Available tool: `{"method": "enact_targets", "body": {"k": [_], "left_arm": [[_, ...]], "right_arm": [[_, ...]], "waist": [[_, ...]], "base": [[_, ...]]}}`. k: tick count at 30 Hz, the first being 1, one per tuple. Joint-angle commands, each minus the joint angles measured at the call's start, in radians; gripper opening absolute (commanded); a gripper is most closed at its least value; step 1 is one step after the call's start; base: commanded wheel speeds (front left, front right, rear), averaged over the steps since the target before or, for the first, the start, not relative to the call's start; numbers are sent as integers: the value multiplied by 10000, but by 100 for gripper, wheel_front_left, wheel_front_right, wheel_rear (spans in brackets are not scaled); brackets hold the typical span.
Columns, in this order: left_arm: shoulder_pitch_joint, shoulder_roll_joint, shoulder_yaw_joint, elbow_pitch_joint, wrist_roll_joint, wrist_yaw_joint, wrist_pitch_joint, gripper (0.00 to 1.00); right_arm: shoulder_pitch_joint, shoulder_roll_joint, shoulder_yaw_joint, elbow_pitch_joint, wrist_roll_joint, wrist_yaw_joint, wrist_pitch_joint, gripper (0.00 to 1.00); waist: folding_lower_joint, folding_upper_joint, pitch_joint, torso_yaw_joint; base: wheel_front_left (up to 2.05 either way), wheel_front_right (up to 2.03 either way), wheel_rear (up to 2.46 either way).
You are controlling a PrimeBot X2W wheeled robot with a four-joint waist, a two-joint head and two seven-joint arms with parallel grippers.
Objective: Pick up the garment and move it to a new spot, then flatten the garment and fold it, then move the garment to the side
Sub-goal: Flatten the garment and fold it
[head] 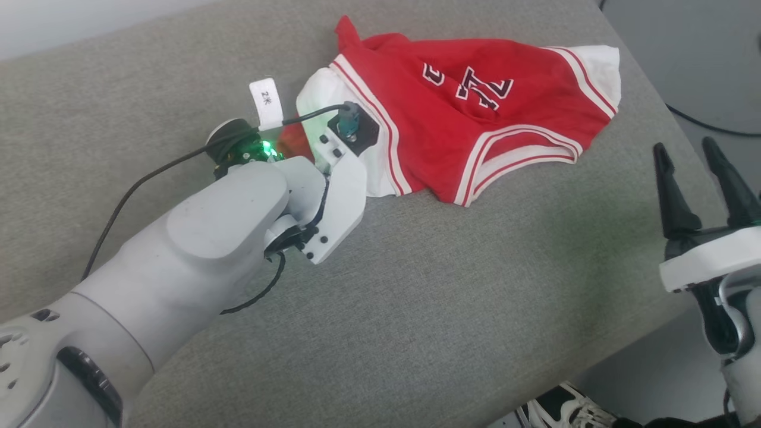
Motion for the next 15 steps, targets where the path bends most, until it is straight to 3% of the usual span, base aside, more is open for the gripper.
{"method": "enact_targets", "body": {"k": [1, 3, 6, 8, 11, 12, 15], "left_arm": [[-164, 3, -158, 230, -42, -18, -155, 100], [-135, -64, -293, 476, -132, -16, -291, 100], [-215, -213, -418, 716, -302, -18, -455, 54], [-246, -340, -440, 821, -538, -19, -530, 54], [-444, -421, -487, 961, -726, -19, -567, 36], [-521, -457, -551, 1026, -638, -19, -645, 0], [-521, -526, -580, 1099, -805, -19, -729, 0]], "right_arm": [[-64, 80, 32, -177, -104, -17, -30, 100], [-83, 133, 71, -287, -111, -17, 9, 100], [-116, 164, 98, -423, -102, -17, 33, 100], [-99, 163, 119, -456, -112, -17, 53, 100], [-35, 164, 111, -492, -155, -17, 72, 100], [6, 248, 96, -543, -178, -17, 114, 100], [43, 267, 62, -588, -211, -17, 130, 100]], "waist": [[0, 0, 123, -101], [0, 0, 174, -134], [0, 0, 256, -153], [0, 0, 270, -158], [0, 0, 271, -142], [0, 0, 286, -140], [0, 0, 292, -122]], "base": [[0, 0, 0], [0, 0, 0], [0, 0, 0], [0, 0, 0], [0, 0, 0], [0, 0, 0], [0, 0, 0]]}}
